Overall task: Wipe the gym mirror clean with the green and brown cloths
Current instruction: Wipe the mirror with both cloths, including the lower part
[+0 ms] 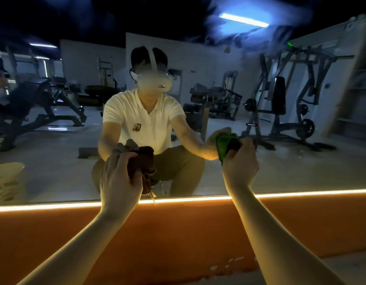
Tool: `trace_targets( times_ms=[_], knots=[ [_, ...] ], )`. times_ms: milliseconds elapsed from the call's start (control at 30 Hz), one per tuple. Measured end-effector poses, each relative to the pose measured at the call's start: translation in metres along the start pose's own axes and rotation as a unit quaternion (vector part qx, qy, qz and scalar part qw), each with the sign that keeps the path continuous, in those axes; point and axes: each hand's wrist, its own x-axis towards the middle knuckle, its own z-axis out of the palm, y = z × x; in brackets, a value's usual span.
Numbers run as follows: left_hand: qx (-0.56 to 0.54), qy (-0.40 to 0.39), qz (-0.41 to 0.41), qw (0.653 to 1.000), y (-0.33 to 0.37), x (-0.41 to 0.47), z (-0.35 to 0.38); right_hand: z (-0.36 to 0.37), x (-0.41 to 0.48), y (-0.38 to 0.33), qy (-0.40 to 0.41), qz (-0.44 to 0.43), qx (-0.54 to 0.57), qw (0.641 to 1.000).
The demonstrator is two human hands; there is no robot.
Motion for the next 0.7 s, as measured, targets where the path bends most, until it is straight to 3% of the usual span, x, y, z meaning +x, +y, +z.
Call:
trace_targets(
  times_ms=[133,267,500,700],
  knots=[
    [0.036,0.004,0.013,0.999,0.000,0.004,-0.003,0.007,-0.028,-0.004,-0.039,-0.028,0.080,0.996],
    [0.050,-0.002,-0.040,0.998,-0.007,-0.001,-0.027,0.012,-0.035,-0.018,-0.028,0.010,0.111,0.993],
    [0.157,-0.048,0.022,0.986,-0.014,0.024,-0.070,0.024,-0.035,-0.031,0.017,0.071,0.140,0.987],
    [0.157,-0.035,0.029,0.987,-0.029,0.015,-0.075,0.043,-0.062,-0.069,-0.058,-0.049,0.180,0.981]
  ],
)
